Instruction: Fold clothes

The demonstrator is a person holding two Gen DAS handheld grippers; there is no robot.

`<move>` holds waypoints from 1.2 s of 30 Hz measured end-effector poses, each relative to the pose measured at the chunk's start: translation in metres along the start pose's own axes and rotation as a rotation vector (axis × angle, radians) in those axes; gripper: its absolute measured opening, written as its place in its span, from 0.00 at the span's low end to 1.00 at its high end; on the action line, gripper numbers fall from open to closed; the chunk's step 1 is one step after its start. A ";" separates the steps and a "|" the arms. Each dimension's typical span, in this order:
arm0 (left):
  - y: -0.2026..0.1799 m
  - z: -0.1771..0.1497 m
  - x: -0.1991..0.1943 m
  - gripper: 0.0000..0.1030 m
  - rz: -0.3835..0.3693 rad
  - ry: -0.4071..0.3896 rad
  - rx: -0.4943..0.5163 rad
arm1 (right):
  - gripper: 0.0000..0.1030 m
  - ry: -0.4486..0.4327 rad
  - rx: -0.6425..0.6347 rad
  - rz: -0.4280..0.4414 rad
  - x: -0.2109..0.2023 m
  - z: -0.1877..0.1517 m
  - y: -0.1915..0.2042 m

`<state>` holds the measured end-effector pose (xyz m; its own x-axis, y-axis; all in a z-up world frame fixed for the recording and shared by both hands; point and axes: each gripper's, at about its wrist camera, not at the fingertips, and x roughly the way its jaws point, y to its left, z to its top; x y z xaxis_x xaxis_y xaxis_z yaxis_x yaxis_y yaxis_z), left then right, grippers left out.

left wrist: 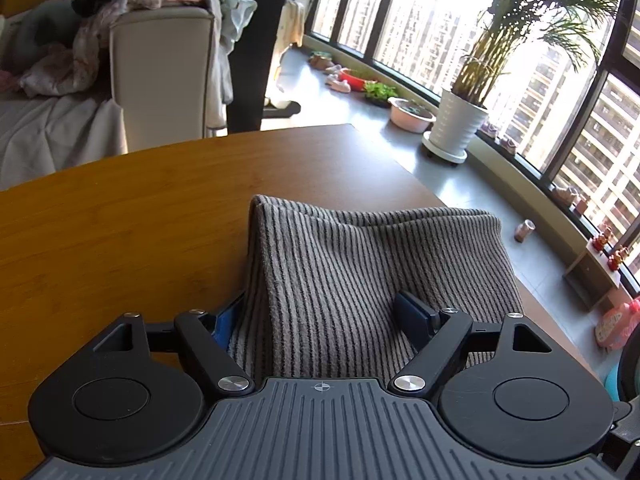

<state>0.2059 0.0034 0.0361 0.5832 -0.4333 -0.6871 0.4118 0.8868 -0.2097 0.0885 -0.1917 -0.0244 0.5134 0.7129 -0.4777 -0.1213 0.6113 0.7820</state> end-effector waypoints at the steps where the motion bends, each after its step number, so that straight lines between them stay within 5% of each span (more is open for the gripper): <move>1: 0.000 0.000 -0.004 0.82 0.005 -0.004 0.007 | 0.65 -0.027 0.014 -0.019 0.000 0.004 -0.002; 5: 0.000 0.002 -0.022 0.82 0.015 -0.037 0.052 | 0.57 -0.146 0.027 -0.121 -0.011 0.028 -0.011; 9: -0.004 0.012 -0.039 0.93 -0.018 -0.107 0.126 | 0.58 -0.268 -0.067 -0.270 -0.022 0.058 -0.017; 16: 0.000 0.034 0.007 0.95 -0.099 -0.072 0.144 | 0.65 -0.386 -0.148 -0.473 -0.015 0.117 -0.038; 20: 0.016 0.037 0.048 0.96 -0.114 -0.016 0.086 | 0.65 -0.374 -0.074 -0.371 -0.023 0.126 -0.053; 25: 0.022 0.028 0.057 0.96 -0.174 -0.011 0.029 | 0.65 -0.336 -0.164 -0.295 -0.019 0.130 -0.044; 28: 0.011 0.016 0.055 0.95 -0.188 -0.012 0.023 | 0.65 -0.242 -0.238 -0.244 -0.004 0.139 -0.033; 36: -0.062 -0.037 0.023 0.95 -0.342 0.006 0.064 | 0.73 -0.179 -0.566 -0.371 -0.002 0.140 0.015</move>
<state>0.1676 -0.0559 0.0075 0.4001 -0.7026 -0.5885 0.6261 0.6784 -0.3843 0.2047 -0.2325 0.0447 0.7326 0.3848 -0.5615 -0.3099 0.9230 0.2282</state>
